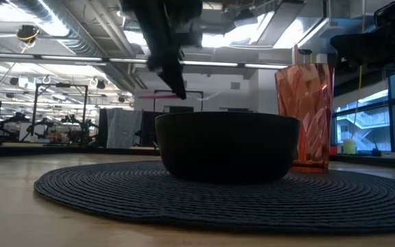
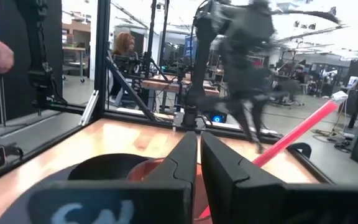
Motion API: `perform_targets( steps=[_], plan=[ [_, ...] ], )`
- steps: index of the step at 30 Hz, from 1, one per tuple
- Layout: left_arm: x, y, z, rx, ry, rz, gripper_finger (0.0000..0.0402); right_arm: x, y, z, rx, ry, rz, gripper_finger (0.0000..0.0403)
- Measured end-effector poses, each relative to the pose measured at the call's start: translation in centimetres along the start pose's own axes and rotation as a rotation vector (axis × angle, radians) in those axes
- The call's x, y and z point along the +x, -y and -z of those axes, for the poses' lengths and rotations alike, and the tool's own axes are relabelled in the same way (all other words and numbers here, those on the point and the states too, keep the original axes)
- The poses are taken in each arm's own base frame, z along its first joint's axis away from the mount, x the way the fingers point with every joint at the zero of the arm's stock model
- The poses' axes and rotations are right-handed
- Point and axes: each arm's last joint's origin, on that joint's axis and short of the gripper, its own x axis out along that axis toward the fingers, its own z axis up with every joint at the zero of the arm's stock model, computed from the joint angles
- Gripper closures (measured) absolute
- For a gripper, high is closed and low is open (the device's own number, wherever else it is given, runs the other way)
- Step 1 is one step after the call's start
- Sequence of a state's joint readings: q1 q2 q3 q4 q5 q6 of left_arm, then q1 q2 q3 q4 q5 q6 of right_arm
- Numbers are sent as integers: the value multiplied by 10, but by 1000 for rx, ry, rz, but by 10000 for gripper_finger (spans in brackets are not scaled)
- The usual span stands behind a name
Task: Pick & Place Utensil
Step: Put the red fork into the black bowl on the blue mat
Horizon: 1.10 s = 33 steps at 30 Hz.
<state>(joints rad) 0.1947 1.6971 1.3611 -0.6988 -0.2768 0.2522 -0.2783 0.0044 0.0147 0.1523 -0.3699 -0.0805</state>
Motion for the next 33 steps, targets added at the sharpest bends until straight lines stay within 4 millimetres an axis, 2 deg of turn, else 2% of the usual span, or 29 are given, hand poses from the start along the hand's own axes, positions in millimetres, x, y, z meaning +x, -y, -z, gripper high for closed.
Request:
perform_targets(
  steps=[4, 8, 10, 15, 21, 26, 33],
  plan=[
    [-28, 46, -5, 57, 23, 42, 372, 0, 0, 0, 39, 0, 0, 379],
    [-38, 96, -6, 115, -8, 75, 372, 0, 0, 0, 73, -1, 0, 379],
    [-39, 115, -7, 145, -13, 71, 372, 0, 0, 0, 74, -1, 0, 379],
    [-27, 156, -12, 239, -65, 44, 372, 0, 0, 0, 92, -1, 2, 379],
    [-23, 186, -31, 361, -131, 23, 372, 0, 0, 0, 108, -3, 2, 379],
    [-12, 198, -46, 428, -178, 14, 372, 0, 0, 1, 109, -8, 0, 379],
    [9, 210, -54, 472, -234, 43, 372, 0, 0, 2, 110, -19, -7, 379]
  ],
)
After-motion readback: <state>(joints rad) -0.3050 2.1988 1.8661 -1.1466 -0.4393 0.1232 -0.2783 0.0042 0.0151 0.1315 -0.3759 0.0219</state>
